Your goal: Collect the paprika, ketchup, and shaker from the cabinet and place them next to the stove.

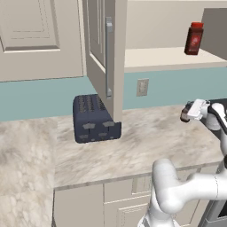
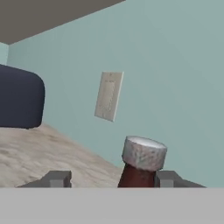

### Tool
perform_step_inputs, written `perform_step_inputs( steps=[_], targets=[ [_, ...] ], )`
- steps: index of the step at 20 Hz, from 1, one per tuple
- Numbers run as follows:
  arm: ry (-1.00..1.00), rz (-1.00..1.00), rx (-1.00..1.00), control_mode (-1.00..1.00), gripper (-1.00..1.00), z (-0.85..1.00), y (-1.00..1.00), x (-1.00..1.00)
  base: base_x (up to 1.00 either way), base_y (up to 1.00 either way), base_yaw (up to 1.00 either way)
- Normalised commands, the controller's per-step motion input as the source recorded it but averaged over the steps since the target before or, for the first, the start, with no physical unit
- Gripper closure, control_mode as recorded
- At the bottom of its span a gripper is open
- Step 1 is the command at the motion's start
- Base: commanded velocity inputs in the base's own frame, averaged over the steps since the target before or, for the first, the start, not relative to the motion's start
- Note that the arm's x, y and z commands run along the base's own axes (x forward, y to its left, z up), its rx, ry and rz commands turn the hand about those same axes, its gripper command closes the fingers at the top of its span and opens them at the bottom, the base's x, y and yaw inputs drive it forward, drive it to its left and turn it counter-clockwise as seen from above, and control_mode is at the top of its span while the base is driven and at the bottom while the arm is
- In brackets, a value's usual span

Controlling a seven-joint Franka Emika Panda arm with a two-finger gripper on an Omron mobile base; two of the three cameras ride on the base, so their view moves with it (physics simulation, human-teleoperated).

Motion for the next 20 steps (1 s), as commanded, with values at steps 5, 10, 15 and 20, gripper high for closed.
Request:
perform_step_inputs(
  steps=[5,10,15,20],
  targets=[
    [0.00,-0.01,0.00,-1.00,-1.00,0.22,0.00,-0.09,0.00,0.00,0.00],
    [-0.04,0.00,0.00,-1.00,-1.00,0.57,0.02,-0.10,0.00,0.00,0.00],
    [-0.09,-0.03,-0.02,-1.00,-1.00,0.79,0.22,-0.27,0.00,0.00,0.00],
    [-0.11,-0.10,-0.02,-1.00,-1.00,0.75,0.48,-0.45,0.00,0.00,0.00]
  ],
)
